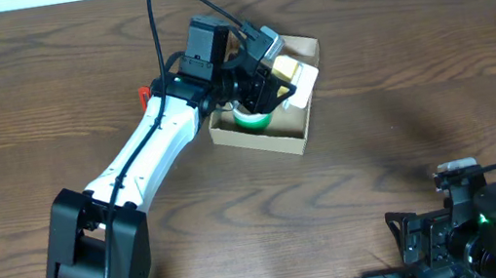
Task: Pack container
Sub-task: 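Lower the pad onto the tape rolls in the box and release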
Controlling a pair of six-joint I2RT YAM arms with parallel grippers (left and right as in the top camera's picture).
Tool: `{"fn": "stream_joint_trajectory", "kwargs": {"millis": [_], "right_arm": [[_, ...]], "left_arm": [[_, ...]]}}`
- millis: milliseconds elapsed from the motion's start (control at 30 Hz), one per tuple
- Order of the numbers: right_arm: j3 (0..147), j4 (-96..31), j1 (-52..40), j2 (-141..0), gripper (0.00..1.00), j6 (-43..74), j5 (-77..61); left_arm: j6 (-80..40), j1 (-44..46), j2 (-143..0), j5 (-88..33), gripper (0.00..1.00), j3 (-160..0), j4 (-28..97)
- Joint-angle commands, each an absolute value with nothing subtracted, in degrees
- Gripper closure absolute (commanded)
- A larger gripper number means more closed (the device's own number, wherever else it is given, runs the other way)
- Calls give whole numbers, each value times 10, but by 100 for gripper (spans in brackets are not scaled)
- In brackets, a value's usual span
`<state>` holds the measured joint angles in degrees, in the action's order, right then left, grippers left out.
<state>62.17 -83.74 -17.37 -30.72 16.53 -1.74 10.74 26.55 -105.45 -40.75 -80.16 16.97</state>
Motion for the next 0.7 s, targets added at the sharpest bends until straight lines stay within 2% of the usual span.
{"fn": "stream_joint_trajectory", "kwargs": {"millis": [0,333,367,433,533,600,667], "right_arm": [[622,-838,-167,-306,1,171,-20],[622,-838,-167,-306,1,171,-20],[622,-838,-167,-306,1,171,-20],[622,-838,-167,-306,1,171,-20],[622,-838,-167,-306,1,171,-20],[622,-838,-167,-306,1,171,-20],[622,-838,-167,-306,1,171,-20]], "left_arm": [[135,258,-1053,-333,38,-812,193],[150,255,-1054,-213,35,-812,213],[151,255,-1056,-200,32,-812,213],[152,255,-1056,-180,20,-812,217],[169,255,-1056,-169,13,-812,229],[176,255,-1056,-169,4,-812,237],[176,255,-1056,-170,3,-812,246]]}}
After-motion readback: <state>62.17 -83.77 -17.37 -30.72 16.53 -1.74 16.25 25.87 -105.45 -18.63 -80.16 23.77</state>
